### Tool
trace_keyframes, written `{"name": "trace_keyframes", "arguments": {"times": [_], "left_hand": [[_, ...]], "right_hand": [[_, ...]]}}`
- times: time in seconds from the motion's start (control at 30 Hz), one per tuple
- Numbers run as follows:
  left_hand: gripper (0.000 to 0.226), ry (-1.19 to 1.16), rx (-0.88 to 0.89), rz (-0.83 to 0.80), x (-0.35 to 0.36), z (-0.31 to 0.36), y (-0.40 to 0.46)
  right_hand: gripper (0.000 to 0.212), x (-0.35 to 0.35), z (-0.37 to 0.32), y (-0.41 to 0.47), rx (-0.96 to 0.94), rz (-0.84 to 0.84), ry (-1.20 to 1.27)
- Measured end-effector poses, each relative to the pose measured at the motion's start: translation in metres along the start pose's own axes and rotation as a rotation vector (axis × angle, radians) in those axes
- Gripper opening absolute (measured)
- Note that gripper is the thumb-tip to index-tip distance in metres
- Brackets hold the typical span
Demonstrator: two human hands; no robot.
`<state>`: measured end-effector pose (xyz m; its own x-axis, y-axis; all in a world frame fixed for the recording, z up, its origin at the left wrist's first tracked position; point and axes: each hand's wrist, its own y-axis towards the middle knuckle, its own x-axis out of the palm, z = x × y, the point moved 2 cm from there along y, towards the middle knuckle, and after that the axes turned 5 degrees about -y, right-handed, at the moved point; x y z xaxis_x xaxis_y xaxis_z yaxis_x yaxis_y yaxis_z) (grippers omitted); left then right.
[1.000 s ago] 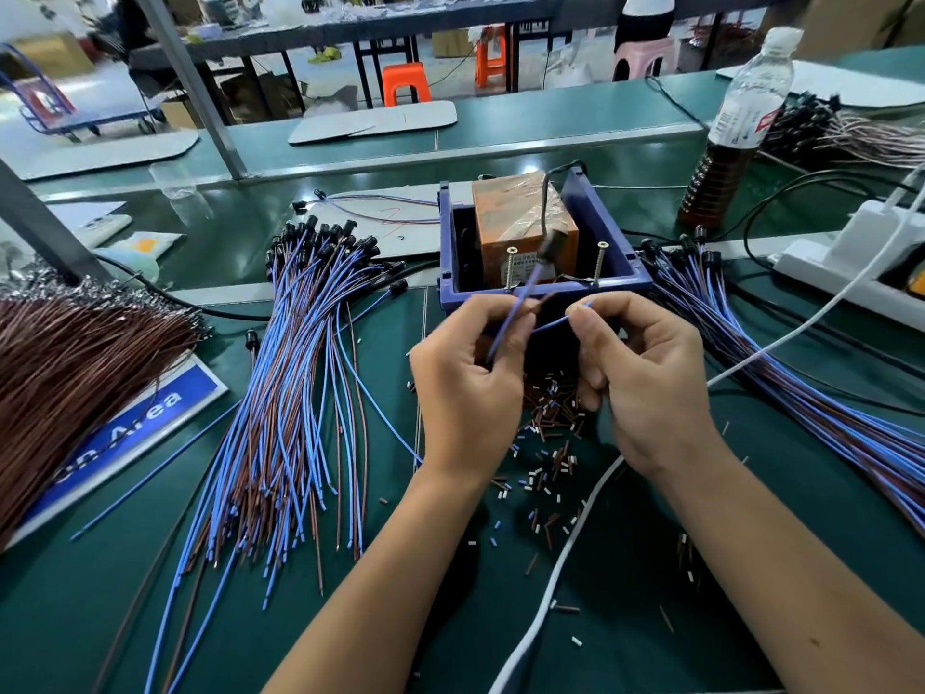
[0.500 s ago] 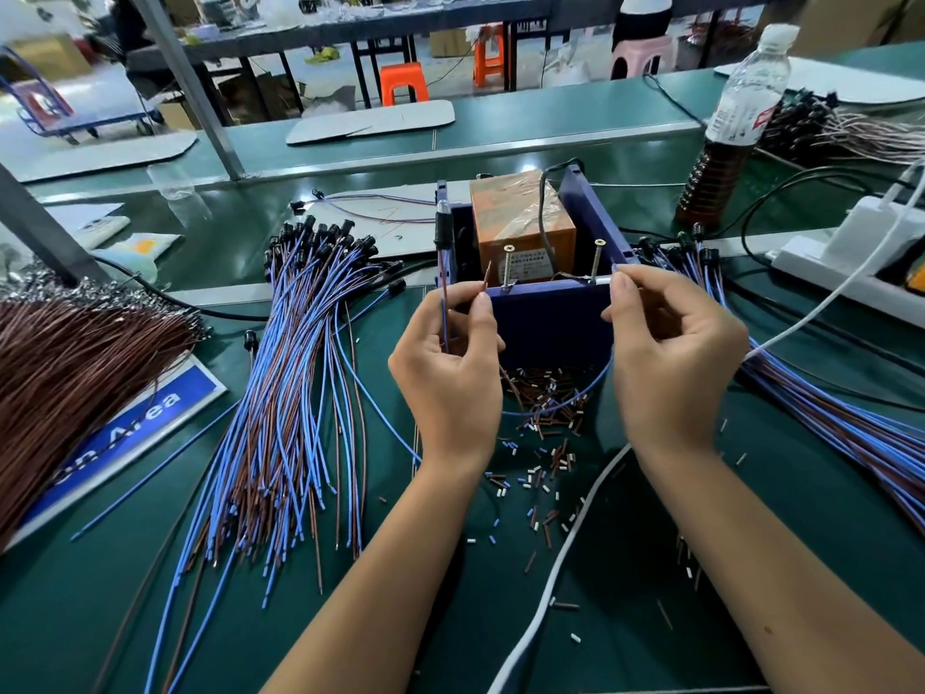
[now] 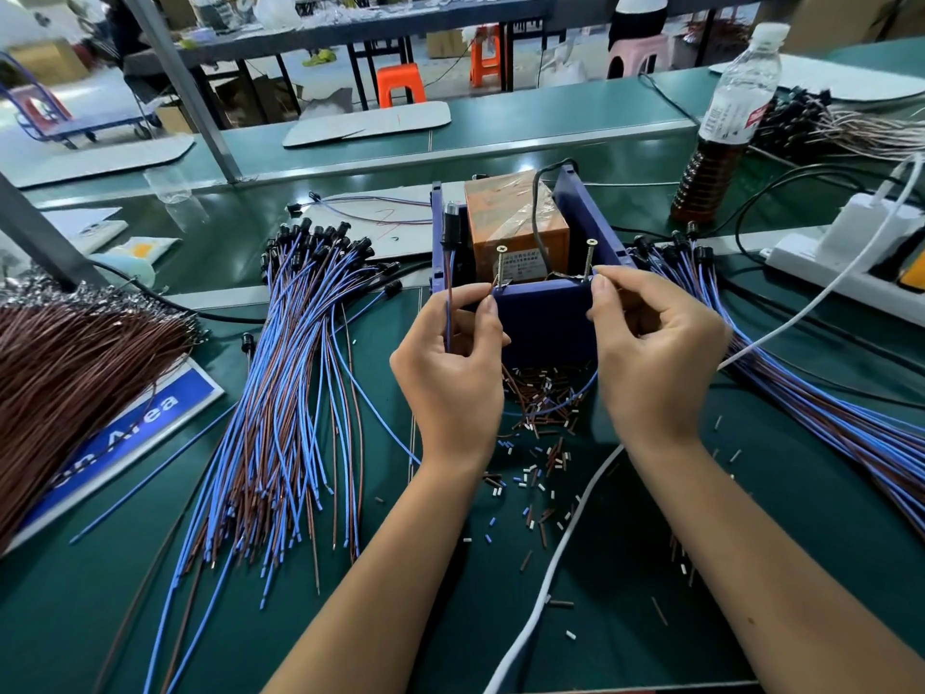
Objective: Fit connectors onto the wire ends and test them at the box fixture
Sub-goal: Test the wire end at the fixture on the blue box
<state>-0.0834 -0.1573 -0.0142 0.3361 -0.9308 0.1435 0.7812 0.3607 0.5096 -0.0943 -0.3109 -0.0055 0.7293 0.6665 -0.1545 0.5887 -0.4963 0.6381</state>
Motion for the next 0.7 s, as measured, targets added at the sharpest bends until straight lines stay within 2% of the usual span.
{"name": "trace_keyframes", "arguments": {"times": [0.7], "left_hand": [[0.009, -0.048, -0.052, 0.007, -0.0023, 0.0034, -0.0015]], "right_hand": [[0.014, -0.0046, -0.0012, -0.0015, -0.017, -0.023, -0.004]]}}
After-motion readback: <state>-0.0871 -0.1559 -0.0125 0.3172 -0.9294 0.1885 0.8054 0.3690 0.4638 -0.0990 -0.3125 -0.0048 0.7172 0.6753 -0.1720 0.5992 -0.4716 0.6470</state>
